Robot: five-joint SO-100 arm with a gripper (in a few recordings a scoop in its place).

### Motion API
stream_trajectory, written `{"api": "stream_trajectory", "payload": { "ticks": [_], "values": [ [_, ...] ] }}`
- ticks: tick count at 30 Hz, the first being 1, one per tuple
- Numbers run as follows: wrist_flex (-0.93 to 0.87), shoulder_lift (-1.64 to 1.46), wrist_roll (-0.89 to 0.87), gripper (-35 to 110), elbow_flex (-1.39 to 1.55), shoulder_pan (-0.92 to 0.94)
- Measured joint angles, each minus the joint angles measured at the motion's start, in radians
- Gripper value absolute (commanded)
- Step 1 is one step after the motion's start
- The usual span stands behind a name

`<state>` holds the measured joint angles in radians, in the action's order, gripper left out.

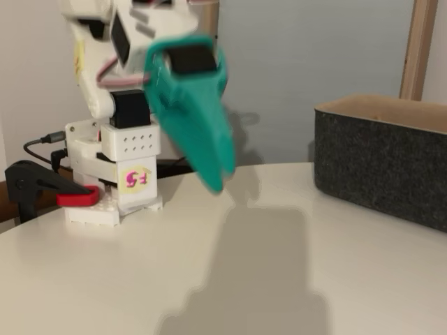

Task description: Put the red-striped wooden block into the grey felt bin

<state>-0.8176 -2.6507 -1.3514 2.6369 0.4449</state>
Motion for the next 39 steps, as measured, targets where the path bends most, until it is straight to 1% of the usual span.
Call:
{"api": "stream_trajectory", "payload": {
  "ticks": [3, 6, 10, 15, 24, 34, 39],
  "values": [
    [0.0, -0.106, 0.021, 2, 0.083, 0.034],
    [0.0, -0.189, 0.006, 0, 0.143, 0.094],
    [0.0, -0.285, -0.04, 0, 0.216, 0.179],
    [0.0, -0.36, -0.1, 0, 0.304, 0.236],
    [0.002, -0.431, -0.192, 1, 0.426, 0.296],
    [0.002, -0.469, -0.215, 0, 0.488, 0.367],
    [0.002, -0.477, -0.256, 0, 0.495, 0.393]
  ]
}}
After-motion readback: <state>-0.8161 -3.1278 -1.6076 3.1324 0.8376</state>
